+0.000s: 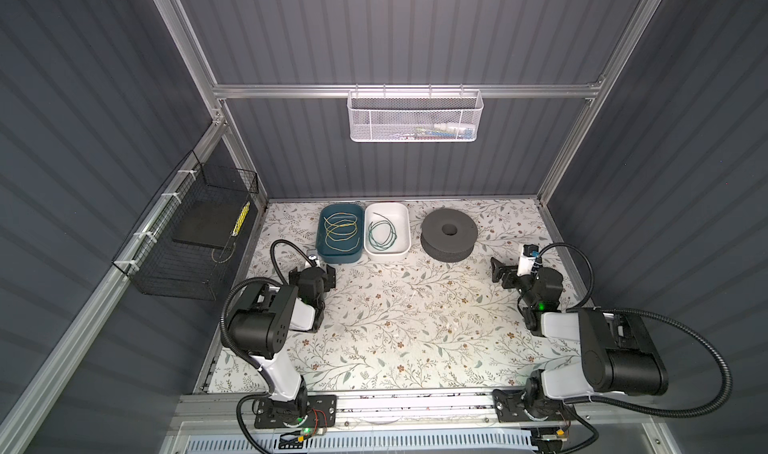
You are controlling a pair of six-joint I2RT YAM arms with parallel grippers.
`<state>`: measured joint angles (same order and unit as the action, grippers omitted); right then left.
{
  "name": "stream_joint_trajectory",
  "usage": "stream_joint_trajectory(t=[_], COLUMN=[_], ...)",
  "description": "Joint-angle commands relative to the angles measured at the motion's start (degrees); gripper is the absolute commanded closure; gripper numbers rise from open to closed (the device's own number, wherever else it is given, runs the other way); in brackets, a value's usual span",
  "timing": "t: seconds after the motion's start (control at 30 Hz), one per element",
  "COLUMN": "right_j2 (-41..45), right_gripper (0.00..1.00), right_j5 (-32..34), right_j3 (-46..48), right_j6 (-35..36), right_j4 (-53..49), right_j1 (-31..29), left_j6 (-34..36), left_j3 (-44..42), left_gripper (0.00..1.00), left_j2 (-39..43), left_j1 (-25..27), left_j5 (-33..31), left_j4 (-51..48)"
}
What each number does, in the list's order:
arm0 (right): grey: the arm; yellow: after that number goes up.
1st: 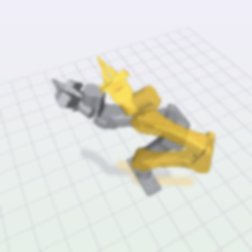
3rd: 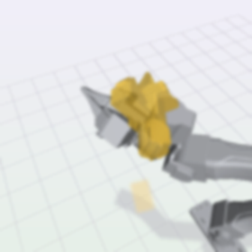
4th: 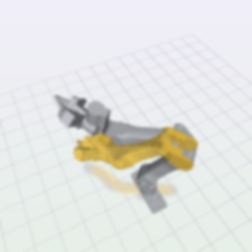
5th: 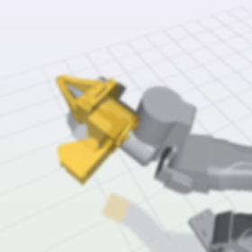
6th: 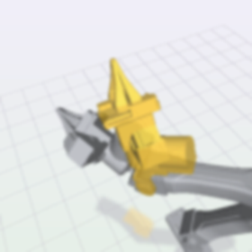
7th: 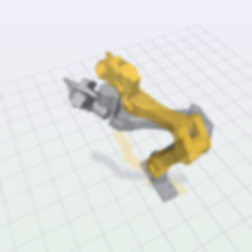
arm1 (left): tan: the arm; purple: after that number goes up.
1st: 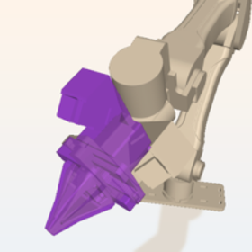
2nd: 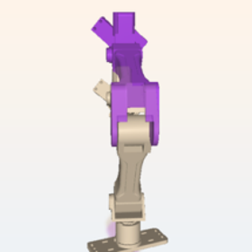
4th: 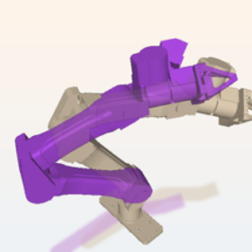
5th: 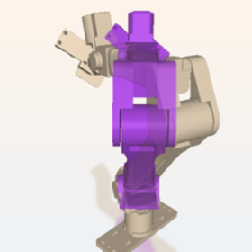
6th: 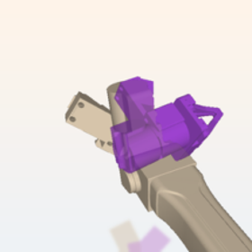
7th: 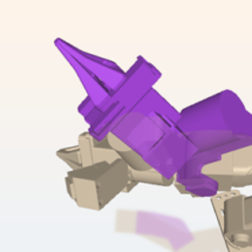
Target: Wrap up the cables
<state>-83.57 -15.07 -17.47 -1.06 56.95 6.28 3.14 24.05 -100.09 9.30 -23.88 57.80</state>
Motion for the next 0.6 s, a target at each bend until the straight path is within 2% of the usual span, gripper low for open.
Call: stream_joint_trajectory(t=[0.0, 0.1, 0.23, 0.37, 0.43, 0.57], right_j2=[-0.06, -0.01, 0.07, 0.58, 3.66, 13.21], right_gripper=[0.01, 0.01, 0.01, 0.01, 0.01, 0.01], right_j5=[-0.49, -0.57, -0.49, 0.79, 3.05, 7.70], right_j3=[-0.26, -0.47, -0.30, 0.06, -0.54, -7.48], right_j6=[-0.09, -0.11, -0.02, -0.31, -0.51, -0.48], right_j4=[0.54, 0.26, 0.43, 1.11, -2.51, -21.70], right_j1=[0.12, 0.13, 0.07, -0.10, -0.47, -2.63], left_j6=[-0.88, -0.77, -1.91, -1.31, -1.48, -1.29], left_j3=[0.68, -0.14, 0.79, -0.01, -0.11, 2.32], left_gripper=[0.01, 0.01, 0.01, 0.01, 0.00, 0.01], left_j2=[1.40, 1.53, 3.14, 3.84, 6.22, 14.93], left_j1=[-0.30, -0.25, -0.27, -0.25, -0.25, -0.25], left_j5=[0.71, 0.02, -1.89, -1.17, -1.05, -0.24], left_j4=[-0.08, 1.85, -1.47, -0.13, -2.40, -13.06])
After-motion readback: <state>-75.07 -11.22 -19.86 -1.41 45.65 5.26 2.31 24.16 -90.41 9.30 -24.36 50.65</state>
